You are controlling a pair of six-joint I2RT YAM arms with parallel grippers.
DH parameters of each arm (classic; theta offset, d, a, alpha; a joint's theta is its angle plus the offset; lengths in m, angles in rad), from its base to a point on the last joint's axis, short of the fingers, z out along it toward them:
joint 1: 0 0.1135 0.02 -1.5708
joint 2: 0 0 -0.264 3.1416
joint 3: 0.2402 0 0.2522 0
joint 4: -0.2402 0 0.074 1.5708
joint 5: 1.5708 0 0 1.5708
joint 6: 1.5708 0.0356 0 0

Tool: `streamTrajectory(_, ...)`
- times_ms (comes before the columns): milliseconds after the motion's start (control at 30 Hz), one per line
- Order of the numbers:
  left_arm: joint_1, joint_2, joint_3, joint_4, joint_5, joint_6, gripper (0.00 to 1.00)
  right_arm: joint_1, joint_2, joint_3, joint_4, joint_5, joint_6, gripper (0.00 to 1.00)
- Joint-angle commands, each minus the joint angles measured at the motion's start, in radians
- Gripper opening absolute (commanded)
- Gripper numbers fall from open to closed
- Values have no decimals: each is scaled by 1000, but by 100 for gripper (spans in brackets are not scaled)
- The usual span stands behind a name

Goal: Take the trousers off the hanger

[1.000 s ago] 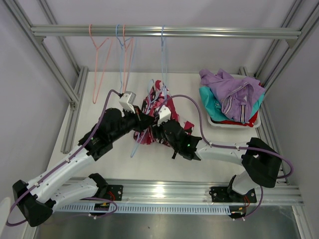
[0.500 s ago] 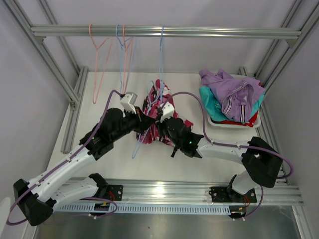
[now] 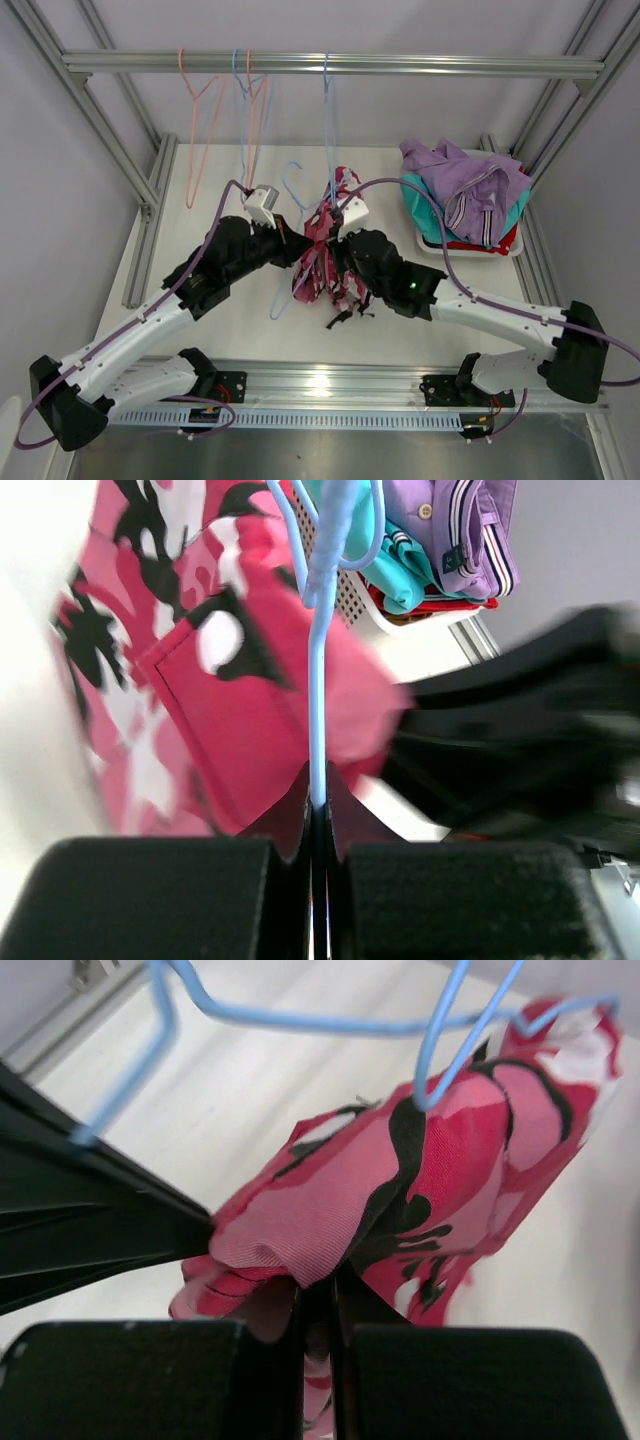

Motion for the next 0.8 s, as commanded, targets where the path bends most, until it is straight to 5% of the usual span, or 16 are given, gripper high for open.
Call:
streamTrajectory(0,-4,4,35,18,9,8,0,47,-132,126,-29,85,3,0)
streamTrajectory(400,-4,20,40,17,14,11,0,116,-268,255,-255,230,-37,0)
streamTrajectory(767,-4,20,46,9,19,14,1,288,-305,427,-295,777,-283,0)
